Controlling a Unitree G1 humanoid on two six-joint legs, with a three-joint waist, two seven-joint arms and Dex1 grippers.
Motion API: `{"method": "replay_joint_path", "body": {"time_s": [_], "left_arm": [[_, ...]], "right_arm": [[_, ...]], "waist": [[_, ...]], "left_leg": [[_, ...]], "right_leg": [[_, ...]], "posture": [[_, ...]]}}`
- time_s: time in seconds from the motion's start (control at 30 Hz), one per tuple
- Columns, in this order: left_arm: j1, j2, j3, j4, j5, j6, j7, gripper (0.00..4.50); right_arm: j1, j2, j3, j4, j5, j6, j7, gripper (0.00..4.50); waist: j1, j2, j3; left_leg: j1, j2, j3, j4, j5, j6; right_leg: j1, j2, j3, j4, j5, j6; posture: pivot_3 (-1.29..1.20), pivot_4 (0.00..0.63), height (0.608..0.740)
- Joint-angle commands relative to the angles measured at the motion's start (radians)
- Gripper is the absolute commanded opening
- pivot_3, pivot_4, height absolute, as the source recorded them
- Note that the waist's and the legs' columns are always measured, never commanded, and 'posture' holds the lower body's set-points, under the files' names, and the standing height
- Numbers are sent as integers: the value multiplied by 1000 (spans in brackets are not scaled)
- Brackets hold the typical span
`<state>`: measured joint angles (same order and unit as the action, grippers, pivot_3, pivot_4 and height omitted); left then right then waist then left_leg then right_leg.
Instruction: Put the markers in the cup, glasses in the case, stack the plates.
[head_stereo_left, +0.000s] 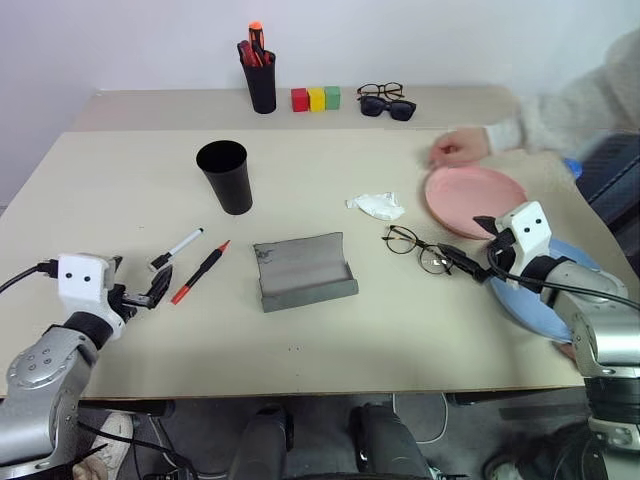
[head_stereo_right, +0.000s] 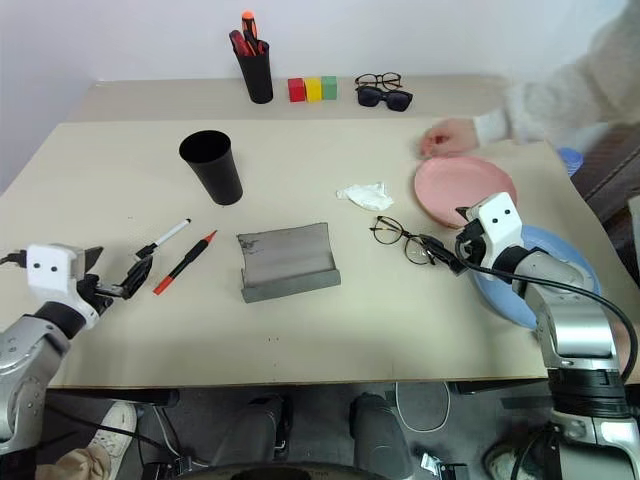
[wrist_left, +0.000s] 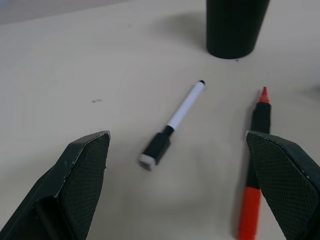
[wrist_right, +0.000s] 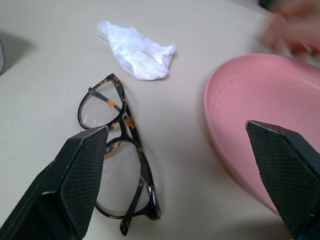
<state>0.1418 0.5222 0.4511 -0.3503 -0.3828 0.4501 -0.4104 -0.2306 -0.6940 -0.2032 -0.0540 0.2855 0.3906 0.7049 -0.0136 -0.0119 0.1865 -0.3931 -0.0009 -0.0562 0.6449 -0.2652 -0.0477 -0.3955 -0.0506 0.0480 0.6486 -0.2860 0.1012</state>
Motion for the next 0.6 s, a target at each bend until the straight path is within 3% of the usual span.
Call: {"method": "replay_joint_path", "body": {"time_s": [0.03,0.37,0.6], "left_arm": [[-9,4,9,-26,1,-19,4,4433],[-17,-11,-2,-18,6,-36,11,4433],[-61,17,-25,13,3,-29,-22,4433]], "right_arm": [[-5,3,-11,-5,8,-28,6,4500],[-72,15,30,30,3,-41,18,4500],[-66,39,63,-56,17,-11,15,4500]], "waist": [[0,0,0],[-1,0,0],[0,0,0]], "left_leg": [[0,0,0,0,0,0],[0,0,0,0,0,0],[0,0,0,1,0,0]], "right_leg": [[0,0,0,0,0,0],[0,0,0,1,0,0],[0,0,0,1,0,0]], "posture": [[0,150,740],[0,150,740],[0,150,740]]}}
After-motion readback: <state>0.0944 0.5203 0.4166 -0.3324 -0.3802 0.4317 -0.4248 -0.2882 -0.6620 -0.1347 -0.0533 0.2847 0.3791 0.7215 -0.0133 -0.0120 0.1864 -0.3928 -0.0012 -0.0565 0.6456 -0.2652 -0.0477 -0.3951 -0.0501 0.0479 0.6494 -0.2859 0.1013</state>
